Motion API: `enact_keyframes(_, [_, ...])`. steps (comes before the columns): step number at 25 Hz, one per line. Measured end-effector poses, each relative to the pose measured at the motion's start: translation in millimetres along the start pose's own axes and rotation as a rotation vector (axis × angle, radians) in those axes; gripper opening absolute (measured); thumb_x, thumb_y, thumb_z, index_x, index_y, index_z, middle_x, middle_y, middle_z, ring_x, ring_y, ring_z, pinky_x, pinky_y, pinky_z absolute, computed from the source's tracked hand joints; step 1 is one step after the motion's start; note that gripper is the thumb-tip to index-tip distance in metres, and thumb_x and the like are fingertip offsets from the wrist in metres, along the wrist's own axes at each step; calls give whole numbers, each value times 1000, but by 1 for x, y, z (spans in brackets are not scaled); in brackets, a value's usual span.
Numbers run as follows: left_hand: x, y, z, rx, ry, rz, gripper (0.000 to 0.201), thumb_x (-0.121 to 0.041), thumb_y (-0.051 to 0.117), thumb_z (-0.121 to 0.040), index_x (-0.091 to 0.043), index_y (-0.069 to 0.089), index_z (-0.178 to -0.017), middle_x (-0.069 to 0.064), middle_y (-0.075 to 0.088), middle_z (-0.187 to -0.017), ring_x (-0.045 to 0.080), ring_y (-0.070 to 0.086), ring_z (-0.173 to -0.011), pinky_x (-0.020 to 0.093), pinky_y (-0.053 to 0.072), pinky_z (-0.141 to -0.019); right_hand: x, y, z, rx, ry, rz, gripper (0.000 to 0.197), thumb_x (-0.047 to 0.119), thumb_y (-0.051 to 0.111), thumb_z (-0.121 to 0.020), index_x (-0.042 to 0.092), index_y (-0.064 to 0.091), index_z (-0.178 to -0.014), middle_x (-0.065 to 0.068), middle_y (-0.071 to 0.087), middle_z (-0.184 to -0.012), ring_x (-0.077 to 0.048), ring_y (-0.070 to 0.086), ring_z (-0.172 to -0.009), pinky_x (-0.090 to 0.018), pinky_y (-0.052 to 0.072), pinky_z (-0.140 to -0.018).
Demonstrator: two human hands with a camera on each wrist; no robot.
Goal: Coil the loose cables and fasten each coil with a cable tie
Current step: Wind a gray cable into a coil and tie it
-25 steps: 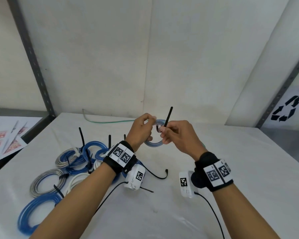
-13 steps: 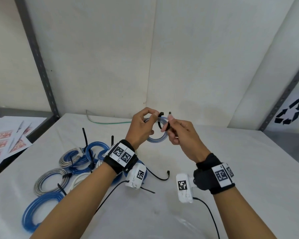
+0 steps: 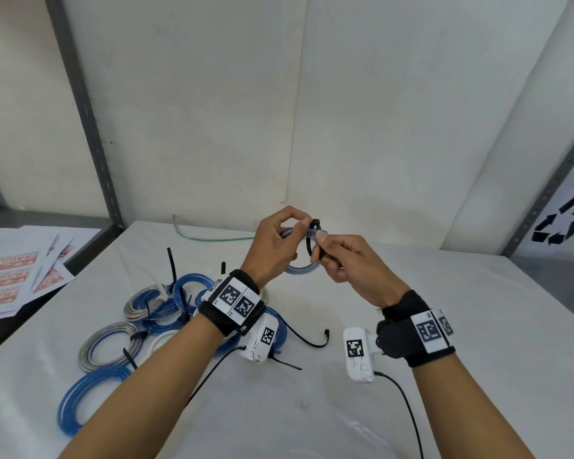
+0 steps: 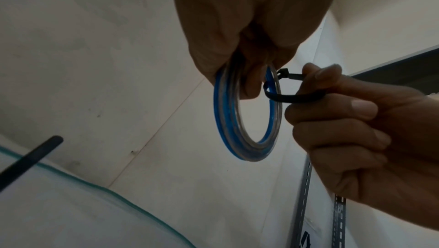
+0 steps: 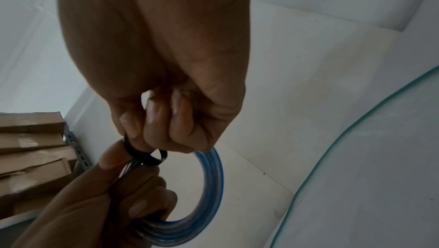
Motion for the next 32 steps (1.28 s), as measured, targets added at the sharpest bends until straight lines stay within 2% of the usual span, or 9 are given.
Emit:
enact_keyframes(2, [-2, 1, 1, 13, 22, -26, 14, -24, 58, -103, -19, 69, -95, 28, 60, -73, 24, 37, -56, 33, 40, -53, 1, 0, 1, 5, 3, -2, 46, 36, 45, -107, 7, 66, -78, -2, 31, -59, -11, 24, -49, -22, 21, -50])
enact_keyframes(5, [-7, 0, 3, 1, 68, -86, 14, -23, 59, -102, -18, 70, -96, 8, 60, -62, 17, 38, -54, 31, 38, -55, 2, -1, 0, -9, 4, -41, 47, 36, 44, -107, 5, 65, -79, 0, 31, -57, -10, 24, -49, -22, 20, -51])
enact_keyframes(9, [-10, 5, 7, 25, 124, -156, 15, -22, 58, -102, -15, 69, -95, 18, 62, -67, 16, 37, -53, 29, 32, -53, 3, -5, 1, -127, 29, -137, 46, 38, 48, -106, 7, 64, -75, 4, 36, -53, -10, 25, -49, -22, 21, -51])
enact_keyframes(12, [-5, 4, 6, 16, 80, -118, 15, -25, 58, -102, -16, 69, -97, 16, 68, -71, 18, 41, -54, 34, 37, -50, 4, -18, 3, -380, -16, 16, 29, 38, 67, -96, 9, 70, -92, 7, 53, -54, -8, 42, -48, -19, 36, -51])
enact_keyframes(14, [-4, 5, 6, 24, 51, -90, 16, -27, 58, -103, -16, 68, -98, 21, 68, -75, 21, 43, -55, 36, 42, -51, 11, -21, 5, -477, -113, 21, 18, 29, 74, -92, 14, 76, -101, 4, 67, -68, -7, 62, -61, -17, 49, -64])
enact_keyframes(17, [-6, 6, 6, 60, 40, -52, 17, -28, 58, -103, -16, 67, -96, 33, 59, -76, 25, 37, -56, 37, 38, -52, 11, -21, 2, -457, -87, -141, 9, 15, 74, -91, 9, 77, -97, 1, 76, -89, -6, 69, -79, -14, 50, -69])
enact_keyframes(22, [0, 17, 25, 212, -35, -22, 20, -25, 58, -103, -13, 69, -92, 31, 54, -74, 25, 30, -59, 31, 31, -52, -10, -49, -6, -596, 138, -352, 6, 22, 80, -87, 19, 74, -86, 7, 63, -83, -14, 46, -79, -24, 35, -61])
enact_keyframes(26, [1, 17, 30, 175, -61, 34, 23, -23, 59, -103, -10, 70, -89, -3, 62, -67, 9, 33, -50, 26, 33, -50, -13, -42, -8, -549, 145, -324, 8, 23, 74, -92, 16, 71, -96, 1, 68, -89, -16, 59, -81, -24, 41, -62])
enact_keyframes(32, [8, 17, 32, 171, -123, 46, 23, -26, 71, -95, -6, 70, -83, 12, 65, -73, 13, 34, -52, 22, 29, -48, 1, -46, -5, -522, 65, -332, 14, 17, 70, -95, 7, 68, -105, -6, 75, -88, -17, 73, -78, -24, 55, -69])
Point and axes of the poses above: each hand's wrist, its own z-axis away from the middle knuckle, its own y-axis out of the palm, x = y × z, the point moved 8 cm from there along -z, towards the middle knuckle
